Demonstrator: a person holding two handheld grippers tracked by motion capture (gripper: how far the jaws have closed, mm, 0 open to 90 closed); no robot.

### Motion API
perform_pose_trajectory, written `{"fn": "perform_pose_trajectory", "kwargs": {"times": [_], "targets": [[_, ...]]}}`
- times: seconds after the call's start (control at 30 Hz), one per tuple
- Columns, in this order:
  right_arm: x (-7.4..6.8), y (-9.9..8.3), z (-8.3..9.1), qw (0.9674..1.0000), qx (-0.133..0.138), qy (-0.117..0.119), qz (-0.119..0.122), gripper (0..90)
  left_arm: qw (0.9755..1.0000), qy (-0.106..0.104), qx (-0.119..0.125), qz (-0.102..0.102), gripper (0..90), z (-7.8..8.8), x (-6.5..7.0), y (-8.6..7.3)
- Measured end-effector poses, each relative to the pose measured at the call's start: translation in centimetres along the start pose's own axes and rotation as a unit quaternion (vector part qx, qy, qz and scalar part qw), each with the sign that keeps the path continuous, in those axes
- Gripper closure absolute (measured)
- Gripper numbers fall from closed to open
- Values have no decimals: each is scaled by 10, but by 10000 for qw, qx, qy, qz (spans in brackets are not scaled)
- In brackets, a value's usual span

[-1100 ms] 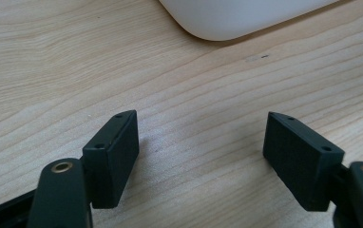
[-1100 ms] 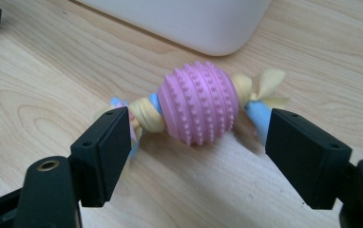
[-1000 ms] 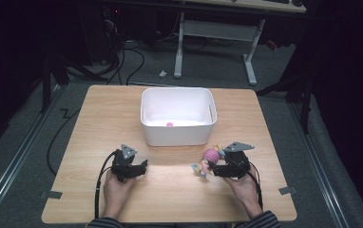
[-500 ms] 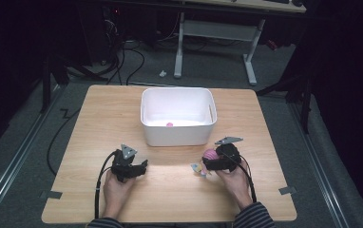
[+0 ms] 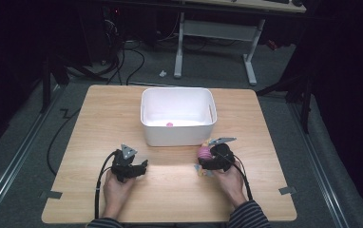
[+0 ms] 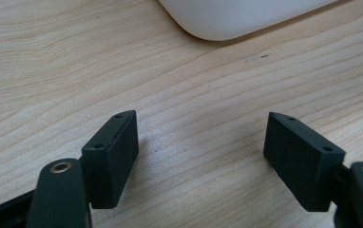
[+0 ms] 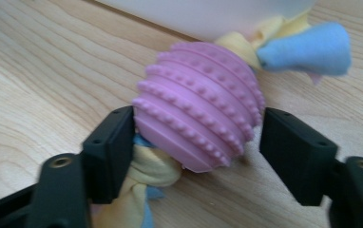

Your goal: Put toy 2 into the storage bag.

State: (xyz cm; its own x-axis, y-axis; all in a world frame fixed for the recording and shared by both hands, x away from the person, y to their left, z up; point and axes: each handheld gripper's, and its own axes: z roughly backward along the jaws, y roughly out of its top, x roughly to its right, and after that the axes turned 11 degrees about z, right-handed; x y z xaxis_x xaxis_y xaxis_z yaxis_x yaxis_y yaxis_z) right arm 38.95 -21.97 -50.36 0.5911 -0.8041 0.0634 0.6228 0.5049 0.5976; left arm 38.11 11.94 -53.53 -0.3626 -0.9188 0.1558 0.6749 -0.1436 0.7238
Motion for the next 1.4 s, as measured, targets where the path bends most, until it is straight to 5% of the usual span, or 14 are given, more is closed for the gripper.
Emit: {"fn": "perform_pose_trajectory", "kwargs": {"times": [0.5, 1.4], "targets": [[2, -10, 9, 9998, 204, -47, -39, 338, 10000, 0, -2, -3, 277, 0, 0, 0], [12, -16, 68, 9976, 643, 0, 251, 336, 10000, -3, 2, -20, 271, 0, 0, 0]]}}
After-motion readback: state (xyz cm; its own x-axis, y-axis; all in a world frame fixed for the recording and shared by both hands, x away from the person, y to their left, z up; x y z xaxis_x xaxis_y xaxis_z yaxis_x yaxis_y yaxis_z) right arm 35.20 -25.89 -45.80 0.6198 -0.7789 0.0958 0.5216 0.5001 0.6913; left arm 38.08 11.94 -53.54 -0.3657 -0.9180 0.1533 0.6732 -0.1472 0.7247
